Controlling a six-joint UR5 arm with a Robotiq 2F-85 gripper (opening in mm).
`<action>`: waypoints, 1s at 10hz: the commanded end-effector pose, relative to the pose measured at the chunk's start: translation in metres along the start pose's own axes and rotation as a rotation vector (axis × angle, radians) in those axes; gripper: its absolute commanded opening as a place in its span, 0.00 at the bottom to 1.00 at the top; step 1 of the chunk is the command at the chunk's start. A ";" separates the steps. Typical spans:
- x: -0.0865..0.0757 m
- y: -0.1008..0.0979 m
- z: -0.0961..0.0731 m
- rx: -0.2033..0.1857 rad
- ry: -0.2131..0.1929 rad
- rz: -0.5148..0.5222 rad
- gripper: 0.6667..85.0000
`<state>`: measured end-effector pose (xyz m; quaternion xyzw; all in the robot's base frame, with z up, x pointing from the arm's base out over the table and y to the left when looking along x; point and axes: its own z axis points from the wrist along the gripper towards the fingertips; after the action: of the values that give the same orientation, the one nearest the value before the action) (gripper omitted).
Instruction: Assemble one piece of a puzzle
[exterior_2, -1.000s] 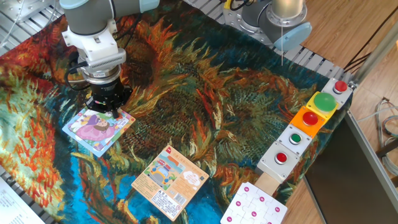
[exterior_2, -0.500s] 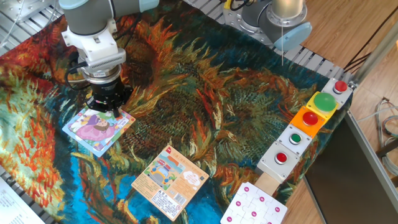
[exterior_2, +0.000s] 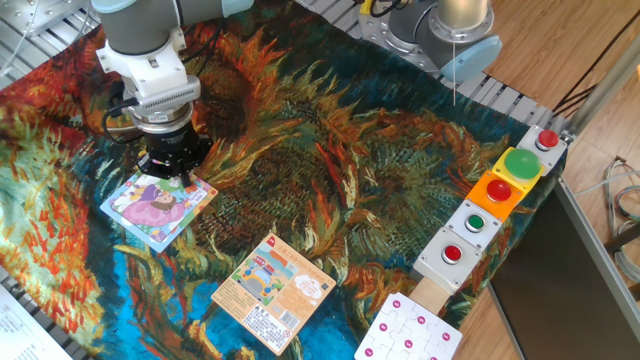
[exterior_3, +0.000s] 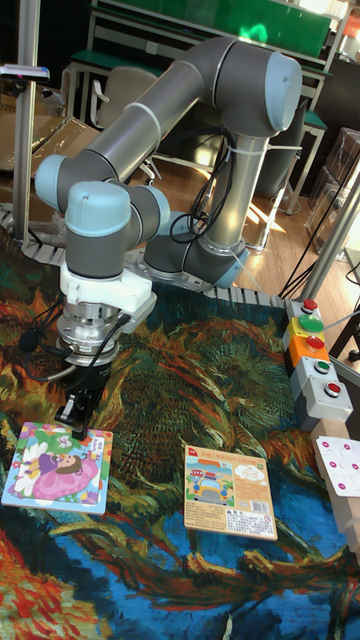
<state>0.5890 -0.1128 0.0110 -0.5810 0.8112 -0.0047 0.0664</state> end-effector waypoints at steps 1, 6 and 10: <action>0.003 -0.005 -0.001 0.002 -0.012 0.003 0.01; 0.008 -0.011 0.006 0.002 -0.016 -0.018 0.01; 0.005 -0.011 0.008 0.001 -0.021 -0.020 0.01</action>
<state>0.5962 -0.1225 0.0031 -0.5917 0.8032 -0.0028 0.0696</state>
